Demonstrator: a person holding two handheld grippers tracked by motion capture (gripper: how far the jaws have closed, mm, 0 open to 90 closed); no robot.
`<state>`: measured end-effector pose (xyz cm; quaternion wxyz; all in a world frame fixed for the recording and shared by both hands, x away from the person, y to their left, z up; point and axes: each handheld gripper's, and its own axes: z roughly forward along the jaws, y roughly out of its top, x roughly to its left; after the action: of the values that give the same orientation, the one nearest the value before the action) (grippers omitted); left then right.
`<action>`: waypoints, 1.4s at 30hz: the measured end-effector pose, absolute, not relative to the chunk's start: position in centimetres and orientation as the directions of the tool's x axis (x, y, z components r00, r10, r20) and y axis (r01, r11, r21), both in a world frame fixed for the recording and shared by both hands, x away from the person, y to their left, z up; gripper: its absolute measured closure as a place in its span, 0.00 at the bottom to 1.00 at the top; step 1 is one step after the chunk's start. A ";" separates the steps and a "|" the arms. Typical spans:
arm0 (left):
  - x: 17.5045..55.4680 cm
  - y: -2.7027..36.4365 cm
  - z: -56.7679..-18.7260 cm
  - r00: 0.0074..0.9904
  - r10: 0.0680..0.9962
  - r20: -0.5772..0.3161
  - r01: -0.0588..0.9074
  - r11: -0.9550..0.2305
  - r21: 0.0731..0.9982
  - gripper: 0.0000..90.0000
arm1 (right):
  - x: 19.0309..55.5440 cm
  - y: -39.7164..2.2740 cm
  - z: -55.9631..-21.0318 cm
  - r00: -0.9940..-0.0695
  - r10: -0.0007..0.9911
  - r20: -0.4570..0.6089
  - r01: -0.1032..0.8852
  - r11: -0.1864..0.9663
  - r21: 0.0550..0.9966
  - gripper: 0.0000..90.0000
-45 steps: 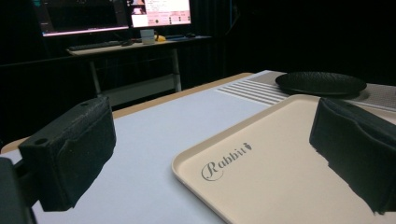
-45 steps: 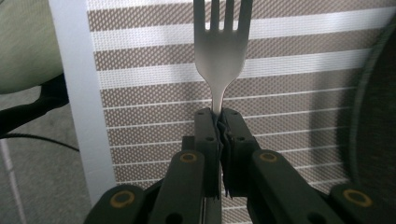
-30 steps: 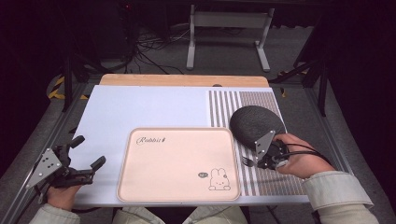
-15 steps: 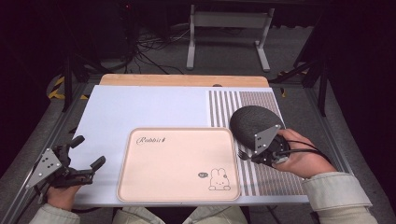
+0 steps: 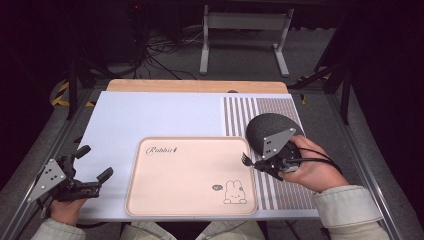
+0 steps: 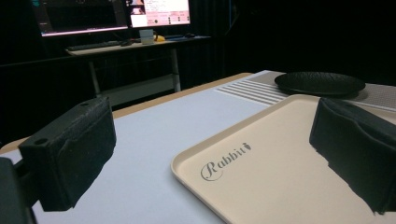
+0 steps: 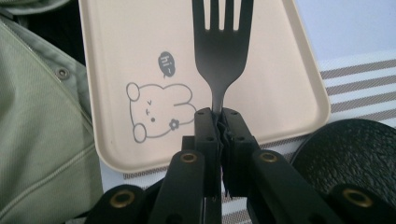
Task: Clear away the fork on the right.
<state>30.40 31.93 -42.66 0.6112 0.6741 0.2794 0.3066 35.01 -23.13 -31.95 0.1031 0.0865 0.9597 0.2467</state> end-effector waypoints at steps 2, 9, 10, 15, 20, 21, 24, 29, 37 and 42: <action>30.4 31.9 -42.7 0.656 0.751 0.072 0.002 -0.097 0.995 0.01 | 35.0 -22.8 -32.0 -0.962 0.230 -0.149 0.127 0.857 0.500 0.97; 30.4 31.9 -42.7 0.657 0.750 0.073 0.002 -0.098 0.995 0.01 | 35.2 -21.6 -31.7 -0.940 0.320 -0.120 0.210 0.818 0.536 0.97; 30.4 31.9 -42.7 0.657 0.750 0.073 0.001 -0.098 0.995 0.01 | 35.2 -21.4 -31.6 -0.935 0.333 -0.124 0.217 0.812 0.541 0.97; 30.4 31.9 -42.6 0.658 0.749 0.074 0.000 -0.098 0.995 0.01 | 35.3 -20.5 -31.5 -0.913 0.394 -0.103 0.278 0.788 0.549 0.97; 30.4 31.9 -42.6 0.658 0.749 0.073 0.000 -0.097 0.995 0.01 | 35.3 -19.7 -31.5 -0.894 0.442 -0.078 0.330 0.766 0.552 0.97; 30.4 31.9 -42.6 0.658 0.749 0.073 0.000 -0.097 0.995 0.01 | 35.4 -19.5 -31.5 -0.887 0.455 -0.075 0.343 0.759 0.554 0.97; 30.4 31.9 -42.6 0.658 0.749 0.074 -0.001 -0.097 0.995 0.01 | 35.4 -19.0 -31.5 -0.866 0.497 -0.053 0.381 0.726 0.573 0.97; 30.4 31.9 -42.6 0.658 0.749 0.074 -0.001 -0.097 0.995 0.01 | 35.6 -18.2 -32.0 -0.826 0.563 0.023 0.474 0.672 0.568 0.97; 30.4 32.0 -42.6 0.658 0.749 0.074 -0.002 -0.096 0.995 0.01 | 36.1 -17.0 -32.8 -0.762 0.646 0.042 0.565 0.630 0.533 0.97; 30.4 31.9 -42.6 0.659 0.749 0.074 -0.003 -0.096 0.995 0.01 | 36.4 -16.5 -33.1 -0.700 0.712 0.060 0.634 0.581 0.510 0.97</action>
<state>30.37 31.95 -42.62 0.6127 0.6738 0.2769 0.3065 36.35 -16.51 -33.08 0.0757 0.3799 0.8859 0.2552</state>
